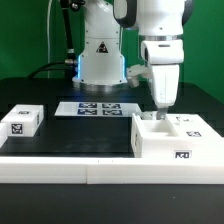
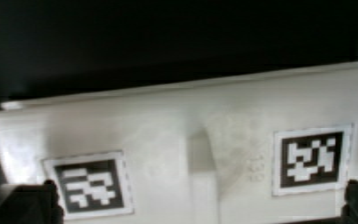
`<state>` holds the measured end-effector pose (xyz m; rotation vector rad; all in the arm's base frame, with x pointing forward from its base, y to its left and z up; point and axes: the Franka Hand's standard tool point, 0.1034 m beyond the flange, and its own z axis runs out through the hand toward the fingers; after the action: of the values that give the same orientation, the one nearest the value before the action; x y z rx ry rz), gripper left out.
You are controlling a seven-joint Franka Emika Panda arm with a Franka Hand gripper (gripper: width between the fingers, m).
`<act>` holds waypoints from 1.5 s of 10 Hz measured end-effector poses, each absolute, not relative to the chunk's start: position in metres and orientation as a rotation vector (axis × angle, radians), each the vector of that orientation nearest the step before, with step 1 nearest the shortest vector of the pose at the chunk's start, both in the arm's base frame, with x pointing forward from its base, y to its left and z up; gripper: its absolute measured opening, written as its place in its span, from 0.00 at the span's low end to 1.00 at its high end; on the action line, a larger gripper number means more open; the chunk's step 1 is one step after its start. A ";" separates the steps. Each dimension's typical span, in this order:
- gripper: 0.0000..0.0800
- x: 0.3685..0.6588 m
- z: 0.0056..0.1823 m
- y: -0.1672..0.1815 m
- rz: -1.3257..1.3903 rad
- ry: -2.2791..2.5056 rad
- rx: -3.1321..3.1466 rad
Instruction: Assemble cabinet
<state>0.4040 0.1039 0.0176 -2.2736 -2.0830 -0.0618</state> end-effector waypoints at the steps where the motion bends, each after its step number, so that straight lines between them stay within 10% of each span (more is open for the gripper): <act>1: 1.00 0.401 0.013 0.106 -0.060 -2.077 -2.270; 4: 0.95 0.400 0.012 0.104 -0.055 -2.072 -2.272; 5: 0.73 0.400 0.011 0.104 -0.054 -2.071 -2.271; 6: 0.73 0.399 0.010 0.103 -0.051 -2.067 -2.272; 8: 0.27 0.399 0.010 0.103 -0.051 -2.067 -2.272; 10: 0.10 0.400 0.011 0.103 -0.053 -2.067 -2.274; 15: 0.09 0.400 0.011 0.103 -0.052 -2.067 -2.274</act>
Offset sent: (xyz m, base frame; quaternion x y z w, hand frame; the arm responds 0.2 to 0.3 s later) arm 0.0017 0.0002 -0.0005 0.0012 0.0000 -0.0005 1.0000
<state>0.4001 0.1031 0.0106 -2.2737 -2.0672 -0.0524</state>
